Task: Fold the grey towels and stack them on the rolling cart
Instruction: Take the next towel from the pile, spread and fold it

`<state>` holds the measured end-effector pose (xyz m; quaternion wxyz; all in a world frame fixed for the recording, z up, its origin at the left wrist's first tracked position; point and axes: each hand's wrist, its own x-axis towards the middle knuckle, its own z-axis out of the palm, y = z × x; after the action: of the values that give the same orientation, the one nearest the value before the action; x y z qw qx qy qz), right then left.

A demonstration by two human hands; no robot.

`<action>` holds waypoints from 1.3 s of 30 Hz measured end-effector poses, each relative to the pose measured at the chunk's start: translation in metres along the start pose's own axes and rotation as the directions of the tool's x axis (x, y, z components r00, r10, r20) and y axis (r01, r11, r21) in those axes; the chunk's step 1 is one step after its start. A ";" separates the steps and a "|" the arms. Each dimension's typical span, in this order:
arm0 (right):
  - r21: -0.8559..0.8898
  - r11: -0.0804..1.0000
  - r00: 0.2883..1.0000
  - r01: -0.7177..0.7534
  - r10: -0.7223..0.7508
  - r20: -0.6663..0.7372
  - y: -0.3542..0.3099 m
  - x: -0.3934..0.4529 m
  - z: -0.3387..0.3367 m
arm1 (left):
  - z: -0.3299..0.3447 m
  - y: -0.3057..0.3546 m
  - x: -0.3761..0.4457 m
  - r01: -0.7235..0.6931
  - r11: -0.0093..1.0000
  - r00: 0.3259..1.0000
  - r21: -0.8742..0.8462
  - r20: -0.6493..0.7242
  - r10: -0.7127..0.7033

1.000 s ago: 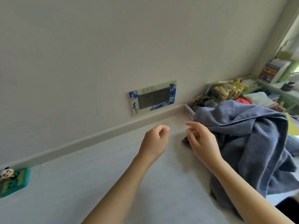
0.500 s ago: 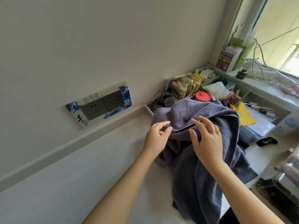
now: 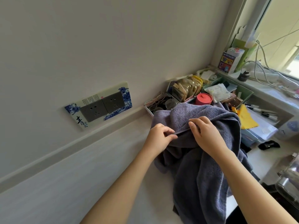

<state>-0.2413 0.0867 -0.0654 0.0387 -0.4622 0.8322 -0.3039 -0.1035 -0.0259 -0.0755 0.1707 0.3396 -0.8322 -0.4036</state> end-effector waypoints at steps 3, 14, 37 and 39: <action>-0.008 0.998 0.998 0.068 -0.068 0.000 -0.010 -0.003 0.004 | -0.014 0.000 -0.004 0.004 1.000 1.000 -0.024 -0.028 -0.005; 0.125 0.958 0.953 0.258 -0.231 -0.197 -0.096 -0.019 0.009 | -0.109 0.001 -0.071 0.084 0.907 0.995 -0.413 -0.022 -0.102; 0.464 0.822 0.927 0.332 -0.374 0.000 -0.376 -0.090 0.069 | -0.357 -0.110 -0.367 0.295 0.748 0.821 -0.595 -0.244 -0.517; 0.458 0.836 0.935 0.303 -0.354 0.029 -0.390 -0.083 0.076 | -0.383 -0.123 -0.378 0.340 0.797 0.774 -0.499 -0.332 -0.539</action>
<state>0.1234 -0.0344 0.0663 0.1379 -0.5932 0.6446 -0.4622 0.4317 -0.0278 0.0599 0.3277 0.5703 -0.5577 -0.5063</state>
